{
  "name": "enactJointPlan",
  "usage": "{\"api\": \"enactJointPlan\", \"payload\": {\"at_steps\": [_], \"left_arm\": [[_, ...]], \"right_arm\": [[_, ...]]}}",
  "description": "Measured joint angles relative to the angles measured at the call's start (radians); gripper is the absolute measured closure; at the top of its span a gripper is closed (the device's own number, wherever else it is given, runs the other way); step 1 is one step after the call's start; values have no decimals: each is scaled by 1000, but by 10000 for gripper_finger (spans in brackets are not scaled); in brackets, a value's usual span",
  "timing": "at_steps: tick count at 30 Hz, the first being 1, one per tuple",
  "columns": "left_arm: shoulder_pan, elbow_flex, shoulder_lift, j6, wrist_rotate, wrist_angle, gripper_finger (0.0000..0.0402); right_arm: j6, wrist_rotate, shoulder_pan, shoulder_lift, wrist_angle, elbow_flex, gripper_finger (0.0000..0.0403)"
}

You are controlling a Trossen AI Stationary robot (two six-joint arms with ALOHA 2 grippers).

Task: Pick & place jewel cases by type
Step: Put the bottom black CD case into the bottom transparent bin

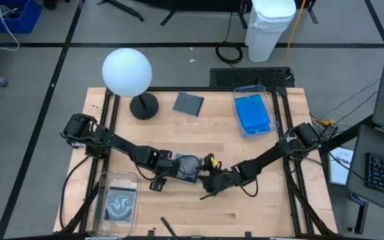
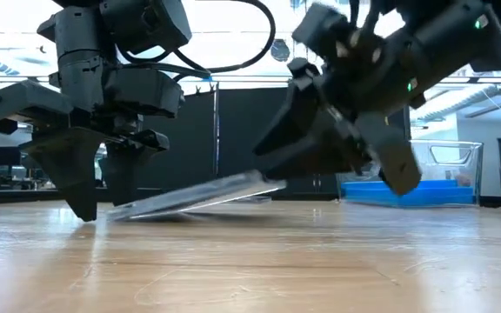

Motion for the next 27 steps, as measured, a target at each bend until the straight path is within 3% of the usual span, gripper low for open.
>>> {"api": "enactJointPlan", "payload": {"at_steps": [27], "left_arm": [[-6, 1, 2, -3, -11, 10, 165]], "right_arm": [[-87, 2, -31, -2, 275, 2, 211]]}}
